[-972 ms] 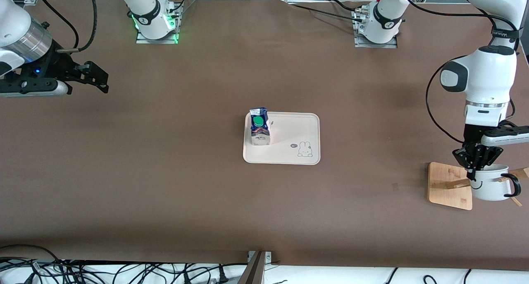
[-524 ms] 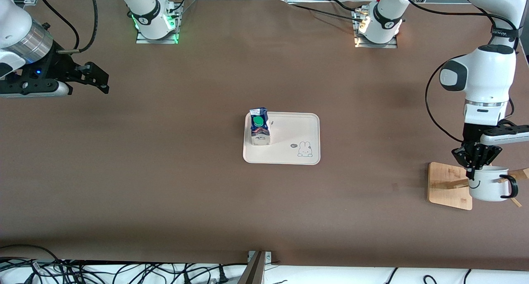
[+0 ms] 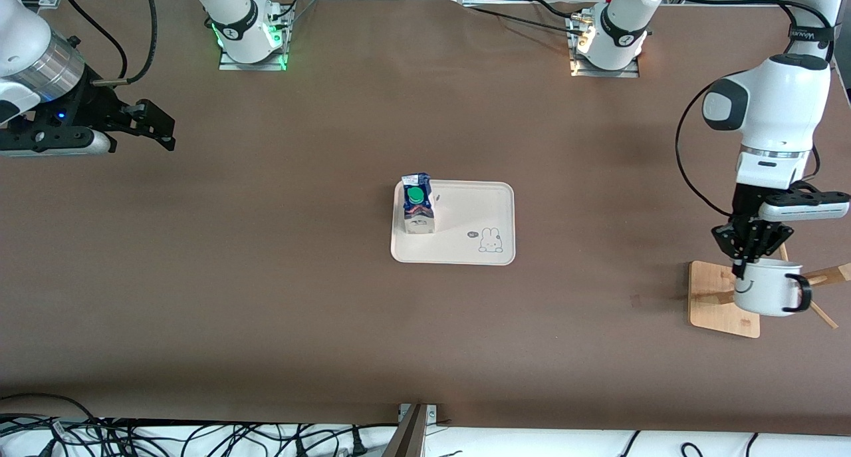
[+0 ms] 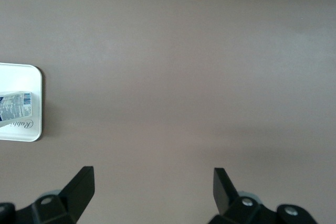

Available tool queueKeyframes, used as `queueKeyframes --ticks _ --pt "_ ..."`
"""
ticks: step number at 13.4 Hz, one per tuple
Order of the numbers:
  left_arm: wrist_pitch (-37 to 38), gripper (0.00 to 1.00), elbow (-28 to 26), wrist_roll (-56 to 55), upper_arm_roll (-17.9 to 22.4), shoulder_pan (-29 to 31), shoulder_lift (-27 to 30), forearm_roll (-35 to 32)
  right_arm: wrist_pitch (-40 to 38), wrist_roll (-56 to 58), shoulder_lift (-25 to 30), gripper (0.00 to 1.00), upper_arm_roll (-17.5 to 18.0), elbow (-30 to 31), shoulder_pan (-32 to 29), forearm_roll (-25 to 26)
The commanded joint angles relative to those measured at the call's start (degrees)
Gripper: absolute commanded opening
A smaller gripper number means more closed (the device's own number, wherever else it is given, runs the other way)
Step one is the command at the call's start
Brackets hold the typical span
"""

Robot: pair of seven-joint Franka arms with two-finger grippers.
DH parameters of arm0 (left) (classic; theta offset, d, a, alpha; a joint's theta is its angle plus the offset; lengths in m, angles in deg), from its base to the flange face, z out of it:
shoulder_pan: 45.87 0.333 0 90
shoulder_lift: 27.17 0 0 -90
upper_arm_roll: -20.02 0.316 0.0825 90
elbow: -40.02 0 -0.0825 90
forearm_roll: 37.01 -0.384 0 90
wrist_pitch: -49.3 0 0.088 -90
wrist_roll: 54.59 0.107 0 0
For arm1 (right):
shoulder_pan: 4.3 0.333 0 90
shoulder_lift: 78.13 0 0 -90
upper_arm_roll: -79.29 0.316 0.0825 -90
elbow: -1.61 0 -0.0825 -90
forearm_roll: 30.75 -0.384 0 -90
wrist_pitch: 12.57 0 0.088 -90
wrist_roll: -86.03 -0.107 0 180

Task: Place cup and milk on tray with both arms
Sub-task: 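Lower the left gripper to the white mug and grasp its rim, then lift the mug off the wooden stand with the left gripper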

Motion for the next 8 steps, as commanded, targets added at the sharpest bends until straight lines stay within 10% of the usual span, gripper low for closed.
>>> queueKeyframes --ticks 1,8 --pt "7.14 0.00 -0.43 0.16 -1.17 -2.15 3.76 1.20 -0.20 -0.19 -0.53 1.00 0.19 -1.33 0.10 0.24" --pt "33.74 0.00 5.96 0.16 -3.37 -2.34 4.91 -1.07 1.73 -0.19 -0.97 1.00 0.28 -1.33 0.37 0.24"
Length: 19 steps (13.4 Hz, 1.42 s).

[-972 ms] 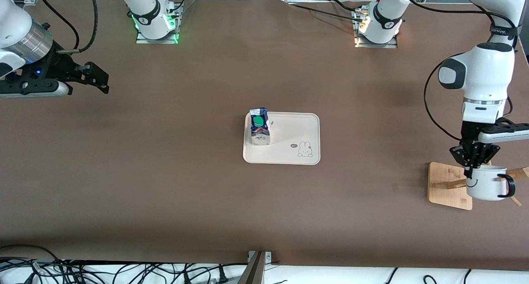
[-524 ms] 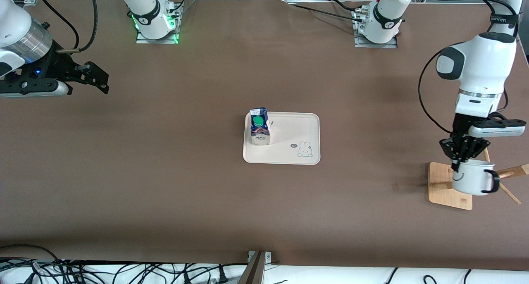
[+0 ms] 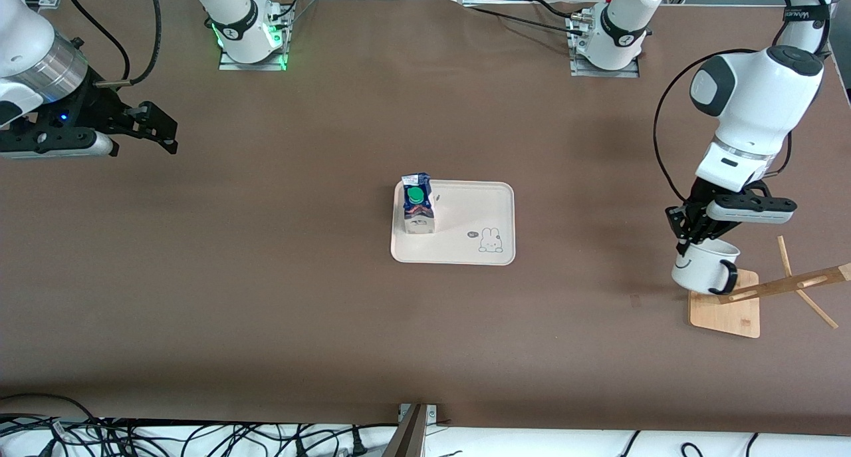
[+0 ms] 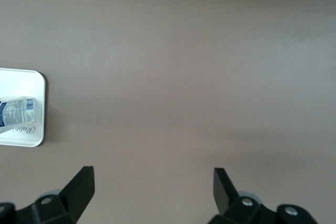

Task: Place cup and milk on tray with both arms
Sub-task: 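Lift the mug off the wooden stand with the left gripper, then carry the mug to the tray beside the carton and lower it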

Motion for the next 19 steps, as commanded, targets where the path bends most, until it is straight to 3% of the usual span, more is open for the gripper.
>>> queueKeyframes --ticks 1,3,8,15,19 --pt "14.64 0.00 6.73 -0.38 -1.60 -0.09 0.85 -1.33 -0.11 -0.19 -0.51 1.00 0.03 -1.17 0.19 0.15" --pt "27.57 0.00 13.15 -3.00 -2.13 -0.35 0.41 -1.42 -0.11 -0.19 -0.51 1.00 0.03 -1.17 0.28 0.24" --pt "41.49 0.00 20.56 -8.82 -8.62 -2.11 -1.26 -13.37 -0.11 -0.19 -1.12 1.00 0.03 -1.25 0.11 -1.70" --pt "43.97 0.00 21.62 -10.23 -14.25 -2.20 -3.19 -13.46 -0.11 -0.19 -1.04 1.00 -0.06 -1.25 -0.07 -1.70" --pt "46.17 0.00 23.98 -10.49 -15.14 -4.57 -9.68 -12.76 1.46 -0.28 -1.12 1.00 -0.06 -1.34 -0.33 -1.78"
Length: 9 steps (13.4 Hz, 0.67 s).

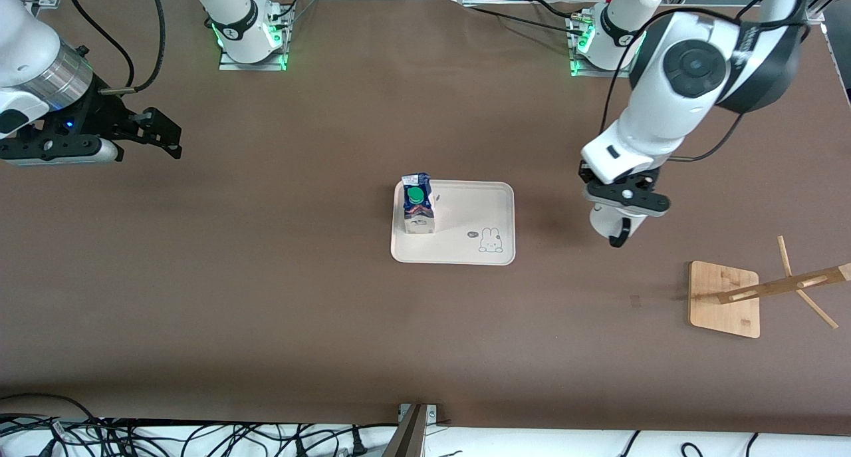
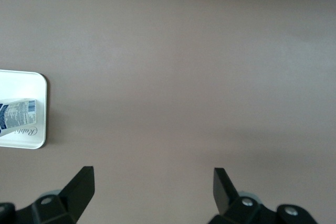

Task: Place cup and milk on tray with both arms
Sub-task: 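Carry the mug to the tray beside the carton and lower it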

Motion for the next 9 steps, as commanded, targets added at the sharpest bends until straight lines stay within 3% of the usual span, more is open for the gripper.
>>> queueKeyframes --ticks 1,6,9 --pt "2.08 0.00 3.89 -1.00 -0.27 -2.51 -6.47 -0.58 1.26 -0.16 -0.42 1.00 -0.01 -1.28 -0.26 -1.09" --pt "1.99 0.00 10.38 -11.17 -0.09 -6.65 -17.20 5.20 0.65 0.19 -0.42 1.00 -0.01 -1.19 -0.26 -1.00" --pt "1.64 0.00 12.94 -17.58 0.87 -6.66 -22.47 17.67 0.56 0.28 -0.34 1.00 -0.01 -1.19 -0.26 -1.00"
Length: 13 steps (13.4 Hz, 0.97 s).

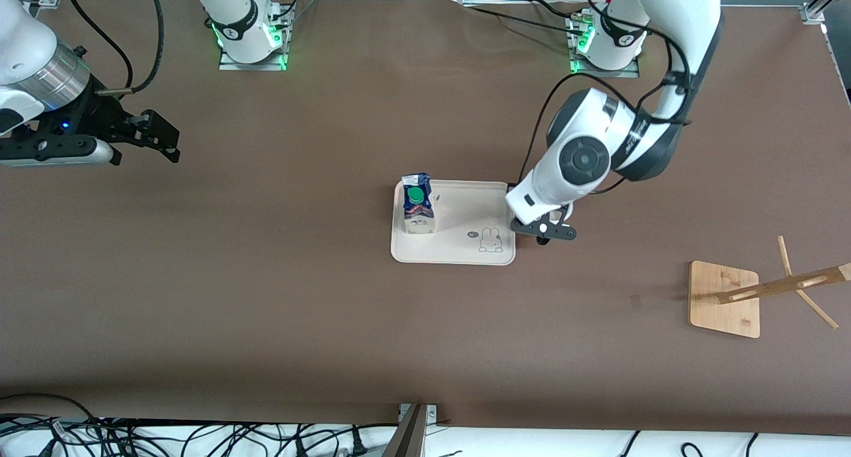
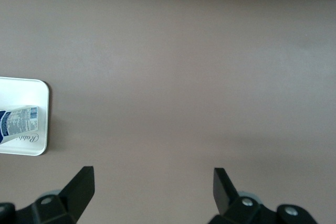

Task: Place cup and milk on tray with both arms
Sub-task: 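Carry the mug to the tray beside the carton and lower it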

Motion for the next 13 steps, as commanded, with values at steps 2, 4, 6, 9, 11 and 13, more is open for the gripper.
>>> queueKeyframes --ticks 2,4,6,9,11,13 --pt "1.10 0.00 4.75 -7.57 0.75 -1.21 -5.54 7.17 -2.07 0.11 -0.12 1.00 0.02 -1.03 -0.26 -1.00" --pt "1.09 0.00 5.37 -7.14 0.75 -2.79 -6.60 7.00 -3.49 0.11 -0.04 1.00 0.02 -1.03 -0.26 -1.00" --pt "1.18 0.00 7.11 -6.87 0.14 -2.80 -7.31 7.00 -3.49 0.11 -0.04 1.00 0.02 -1.03 -0.26 -1.00" --pt "1.27 0.00 7.83 -6.96 -0.13 -3.33 -7.40 7.34 -3.40 0.11 -0.04 1.00 0.02 -1.03 -0.26 -1.00" --pt "0.75 0.00 8.09 -6.78 -0.13 -3.85 -8.01 7.70 -3.40 0.11 -0.04 1.00 0.02 -1.11 -0.26 -1.00" --pt "-1.27 0.00 8.88 -6.87 -0.13 -4.81 -9.24 7.70 -3.31 0.19 -0.04 1.00 -0.06 -1.11 -0.26 -1.00"
